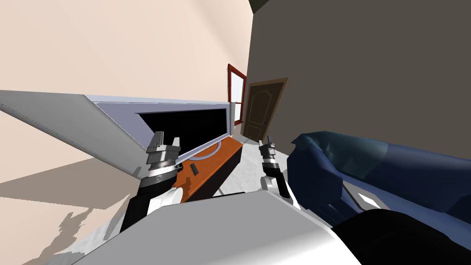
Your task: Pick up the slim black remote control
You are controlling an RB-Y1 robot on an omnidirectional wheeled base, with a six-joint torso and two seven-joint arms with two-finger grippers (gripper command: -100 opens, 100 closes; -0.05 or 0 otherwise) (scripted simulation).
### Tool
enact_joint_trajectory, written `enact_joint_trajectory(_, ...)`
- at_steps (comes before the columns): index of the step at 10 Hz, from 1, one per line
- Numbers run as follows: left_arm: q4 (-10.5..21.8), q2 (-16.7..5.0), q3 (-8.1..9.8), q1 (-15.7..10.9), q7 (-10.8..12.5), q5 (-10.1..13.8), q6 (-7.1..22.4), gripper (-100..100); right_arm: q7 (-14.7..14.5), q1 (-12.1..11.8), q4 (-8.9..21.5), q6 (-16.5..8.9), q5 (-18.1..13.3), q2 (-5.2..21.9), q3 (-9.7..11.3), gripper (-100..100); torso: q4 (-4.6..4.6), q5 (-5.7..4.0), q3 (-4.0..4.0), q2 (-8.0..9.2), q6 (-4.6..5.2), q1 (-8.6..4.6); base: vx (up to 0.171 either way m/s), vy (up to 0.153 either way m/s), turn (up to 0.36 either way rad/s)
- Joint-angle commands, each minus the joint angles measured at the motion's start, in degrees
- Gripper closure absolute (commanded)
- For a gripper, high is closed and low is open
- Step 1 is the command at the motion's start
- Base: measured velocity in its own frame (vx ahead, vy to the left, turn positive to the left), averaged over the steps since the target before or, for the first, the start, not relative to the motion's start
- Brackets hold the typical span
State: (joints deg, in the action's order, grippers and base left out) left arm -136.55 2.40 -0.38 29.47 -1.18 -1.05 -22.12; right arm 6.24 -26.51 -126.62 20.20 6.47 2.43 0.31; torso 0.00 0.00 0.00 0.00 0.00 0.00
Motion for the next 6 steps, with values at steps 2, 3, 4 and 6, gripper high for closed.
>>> enact_joint_trajectory(2, 2.1, -2.8, 1.05, -0.7, -1.4, 0.7, 2.1, -100, 0.0, 0.0, 0.0, 0.0, 0.0, 0.0, 0.0, 0, 0.00, 0.01, 0.00, 0.00, 0.02, 0.04, 0.002, 0.013, -0.117)
enact_joint_trajectory(3, 3.1, -3.8, 1.56, -1.1, -2.1, 1.1, 3.1, -100, 0.0, 0.0, 0.0, 0.0, 0.0, 0.0, 0.0, 0, 0.00, 0.02, -0.01, -0.02, 0.02, 0.08, 0.005, 0.026, -0.110)
enact_joint_trajectory(4, 4.3, -4.8, 2.16, -1.5, -2.9, 1.5, 4.4, -100, 0.0, 0.0, 0.0, 0.0, 0.0, 0.0, 0.0, 0, -0.01, 0.03, -0.02, -0.03, 0.01, 0.12, -0.001, 0.030, -0.146)
enact_joint_trajectory(6, 7.4, -6.7, 3.60, -2.4, -4.9, 2.4, 7.3, -100, 0.0, 0.0, 0.0, 0.0, 0.0, 0.0, 0.0, 0, 0.00, 0.03, -0.01, -0.01, 0.01, 0.15, -0.002, 0.034, -0.153)
